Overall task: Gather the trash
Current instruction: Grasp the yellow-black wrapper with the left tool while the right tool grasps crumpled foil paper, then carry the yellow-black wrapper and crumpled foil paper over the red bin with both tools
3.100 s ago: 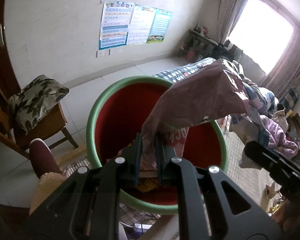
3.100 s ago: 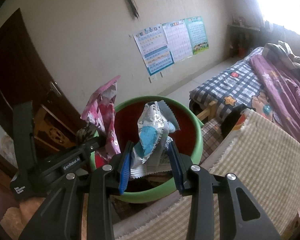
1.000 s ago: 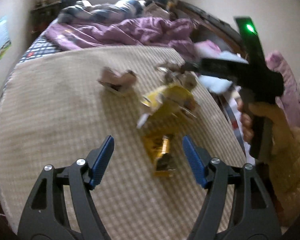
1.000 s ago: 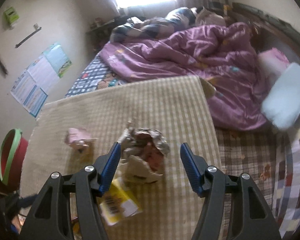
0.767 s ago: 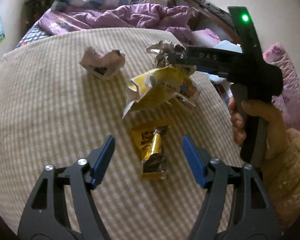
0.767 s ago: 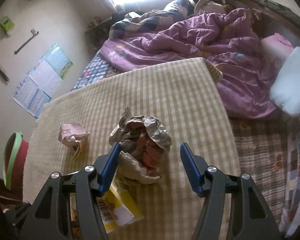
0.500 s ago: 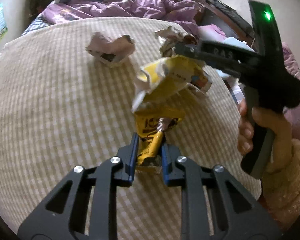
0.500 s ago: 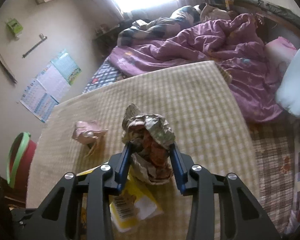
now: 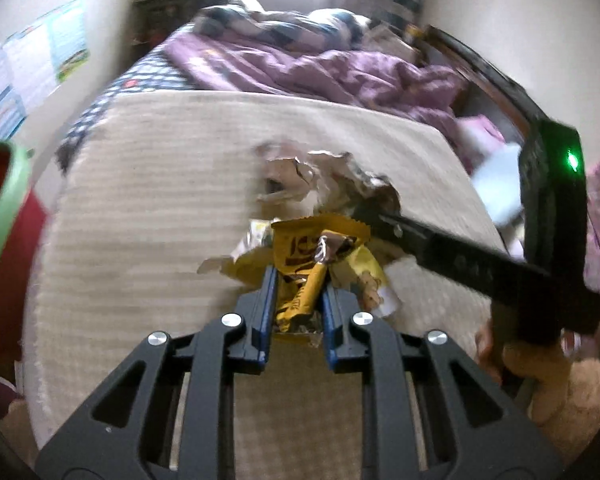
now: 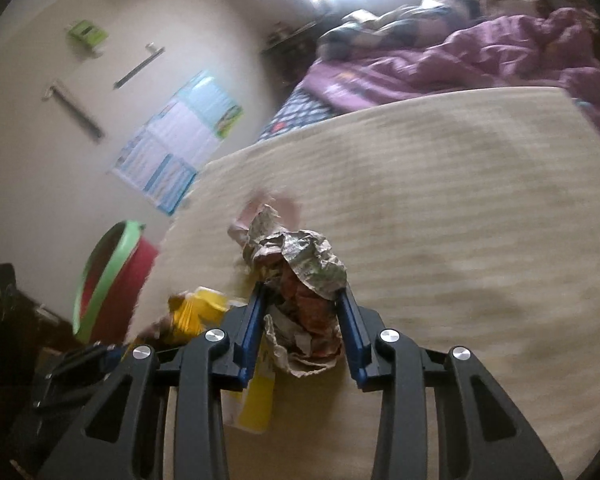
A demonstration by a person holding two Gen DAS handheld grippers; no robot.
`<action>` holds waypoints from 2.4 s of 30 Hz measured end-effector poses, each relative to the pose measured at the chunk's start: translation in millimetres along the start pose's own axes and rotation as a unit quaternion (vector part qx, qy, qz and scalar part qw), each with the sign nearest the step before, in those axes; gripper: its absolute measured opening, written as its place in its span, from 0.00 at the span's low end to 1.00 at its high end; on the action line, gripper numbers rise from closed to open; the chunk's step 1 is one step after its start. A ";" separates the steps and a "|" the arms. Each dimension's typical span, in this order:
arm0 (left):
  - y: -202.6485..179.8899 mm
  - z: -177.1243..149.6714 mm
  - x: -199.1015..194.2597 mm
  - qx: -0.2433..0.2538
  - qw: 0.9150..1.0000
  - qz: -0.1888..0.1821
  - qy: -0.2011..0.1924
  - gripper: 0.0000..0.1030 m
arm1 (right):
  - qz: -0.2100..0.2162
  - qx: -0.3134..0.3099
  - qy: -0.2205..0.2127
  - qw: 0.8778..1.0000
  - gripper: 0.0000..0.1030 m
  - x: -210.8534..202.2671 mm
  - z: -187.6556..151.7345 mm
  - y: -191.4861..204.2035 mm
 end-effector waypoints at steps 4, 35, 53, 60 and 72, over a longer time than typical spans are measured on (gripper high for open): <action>36.5 10.4 -5.4 -0.052 0.998 0.022 -0.012 0.19 | 0.016 -0.028 0.003 0.999 0.34 13.3 7.4 31.0; 186.4 16.3 -101.2 -0.202 0.961 0.144 -0.125 0.19 | 0.075 -0.150 -0.011 0.986 0.35 15.7 38.3 157.9; 227.5 0.2 -113.2 -0.251 0.943 0.173 -0.133 0.19 | 0.116 -0.202 0.027 0.972 0.35 58.9 27.9 216.0; 241.6 -1.4 -113.6 -0.267 0.935 0.194 -0.130 0.19 | 0.130 -0.219 0.034 0.966 0.36 75.7 30.5 233.5; 274.3 -5.7 -108.5 -0.296 0.921 0.226 -0.119 0.19 | 0.146 -0.246 0.072 0.955 0.36 127.8 27.8 271.3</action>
Point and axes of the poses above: each gripper's, at about its wrist camera, not at the fingertips, and x roughly the way its jaws point, y to its left, z to its top, the point moved 5 cm from there along x, roughly the way its jaws point, and after that the axes turned 5 degrees about z, right-handed, at the moved point
